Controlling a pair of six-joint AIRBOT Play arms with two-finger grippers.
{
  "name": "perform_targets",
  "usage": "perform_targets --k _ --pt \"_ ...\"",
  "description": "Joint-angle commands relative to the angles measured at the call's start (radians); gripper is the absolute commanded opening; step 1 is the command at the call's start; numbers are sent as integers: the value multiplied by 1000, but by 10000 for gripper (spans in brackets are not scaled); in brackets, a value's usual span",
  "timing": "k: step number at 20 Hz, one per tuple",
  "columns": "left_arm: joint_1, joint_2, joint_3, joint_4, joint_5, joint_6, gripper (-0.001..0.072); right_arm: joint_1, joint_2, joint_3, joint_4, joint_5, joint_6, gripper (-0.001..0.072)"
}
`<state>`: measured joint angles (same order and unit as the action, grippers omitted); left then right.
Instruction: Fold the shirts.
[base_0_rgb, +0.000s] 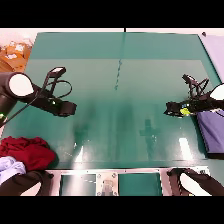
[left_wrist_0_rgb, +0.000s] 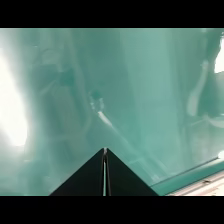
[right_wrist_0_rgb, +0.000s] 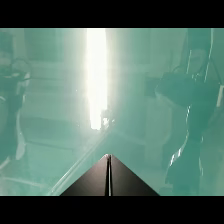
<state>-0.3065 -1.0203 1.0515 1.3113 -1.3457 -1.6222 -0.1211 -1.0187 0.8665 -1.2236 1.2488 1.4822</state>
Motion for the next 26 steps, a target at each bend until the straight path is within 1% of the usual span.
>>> perform_targets --k 1,2,3,4,5,6,7,8,12,14,15,16,17,18,20,22,24,26 --pt "0 1 0 84 -12 0 20 1 1 0 0 0 0 17" --pt "0 1 0 124 -19 -1 20 1 1 0 0 0 0 17" --pt "0 1 -2 188 -32 -6 42 1 1 0 0 0 0 16" --pt "0 1 -12 294 -54 -43 392 1 1 0 0 0 0 16" --pt "4 1 -40 407 -79 -115 664 1 1 0 0 0 0 17" --pt "18 1 -87 500 -126 -151 689 1 1 0 0 0 0 16" --pt "43 1 -147 550 -173 -151 690 1 1 0 0 0 0 17" --pt "84 1 -222 569 -190 -151 689 1 1 0 0 0 0 17" --pt "278 0 -451 571 -107 -150 689 1 1 0 0 0 0 17" --pt "357 -10 -496 571 -104 -144 689 1 1 0 0 0 0 17" --pt "388 -13 -509 570 -105 -124 659 1 1 0 0 0 0 17" --pt "411 -13 -516 570 -111 -106 498 1 1 0 0 0 0 17" --pt "432 -13 -516 570 -129 -81 184 1 1 0 0 0 0 16" --pt "443 -13 -515 568 -150 -46 19 1 1 0 0 0 0 17" --pt "444 -12 -491 557 -194 -12 17 1 1 0 0 0 0 17" --pt "443 -11 -375 477 -219 13 17 1 1 0 0 0 0 17" --pt "386 -11 -181 408 -206 17 16 1 1 0 0 0 0 17" --pt "279 -12 49 293 -144 18 15 1 1 0 0 0 0 17"
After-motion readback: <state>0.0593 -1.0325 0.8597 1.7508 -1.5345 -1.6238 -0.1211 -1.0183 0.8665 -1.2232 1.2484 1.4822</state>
